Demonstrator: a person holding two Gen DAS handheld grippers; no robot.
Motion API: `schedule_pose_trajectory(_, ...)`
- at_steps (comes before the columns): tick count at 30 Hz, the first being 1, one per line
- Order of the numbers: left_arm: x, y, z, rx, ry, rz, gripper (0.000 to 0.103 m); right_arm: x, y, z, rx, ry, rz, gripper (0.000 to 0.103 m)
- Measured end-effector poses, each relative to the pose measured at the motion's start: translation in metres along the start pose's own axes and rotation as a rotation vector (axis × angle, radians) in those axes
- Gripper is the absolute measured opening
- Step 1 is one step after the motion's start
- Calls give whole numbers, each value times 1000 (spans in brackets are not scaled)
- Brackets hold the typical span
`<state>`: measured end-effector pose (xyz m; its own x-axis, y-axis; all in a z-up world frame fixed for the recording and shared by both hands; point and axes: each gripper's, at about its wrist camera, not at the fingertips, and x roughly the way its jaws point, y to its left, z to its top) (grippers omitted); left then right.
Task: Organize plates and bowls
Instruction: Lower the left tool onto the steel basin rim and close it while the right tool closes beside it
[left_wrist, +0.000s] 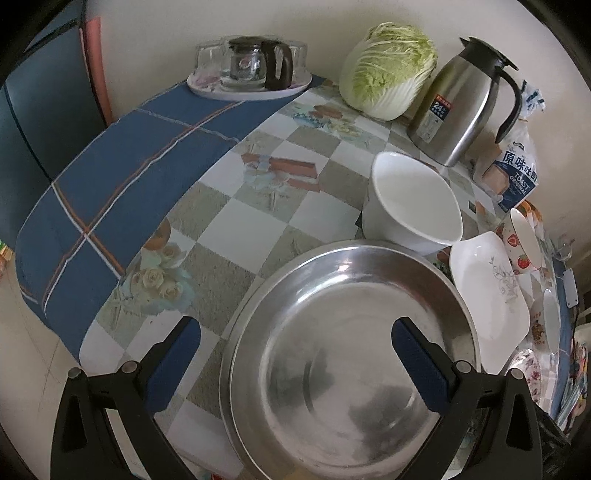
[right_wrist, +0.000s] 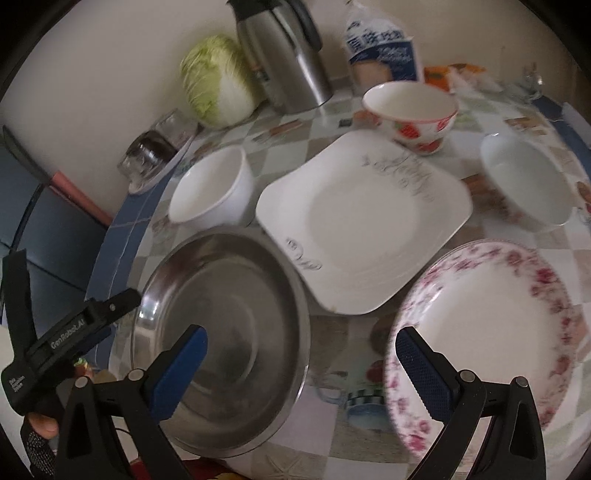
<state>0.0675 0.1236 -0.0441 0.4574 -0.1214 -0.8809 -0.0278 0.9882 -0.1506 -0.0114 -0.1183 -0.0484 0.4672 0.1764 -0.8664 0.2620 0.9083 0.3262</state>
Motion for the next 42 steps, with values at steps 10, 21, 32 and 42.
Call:
schedule_pose_trajectory(10,1,-6,4,58,-31,13,103,3,-4,-3,15,19,14,88)
schedule_pose_trajectory(21,18,15,1,5,42,108,75,22,-11,-5,36,104,72,32)
schedule_pose_trajectory(32,37,18,-3,-21,121,114,65,36,-10,-4,25,141,50,17)
schedule_pose_trajectory(42,49,19,-7,-35,157,127,35,42,-2,-4,-16,152,46,11)
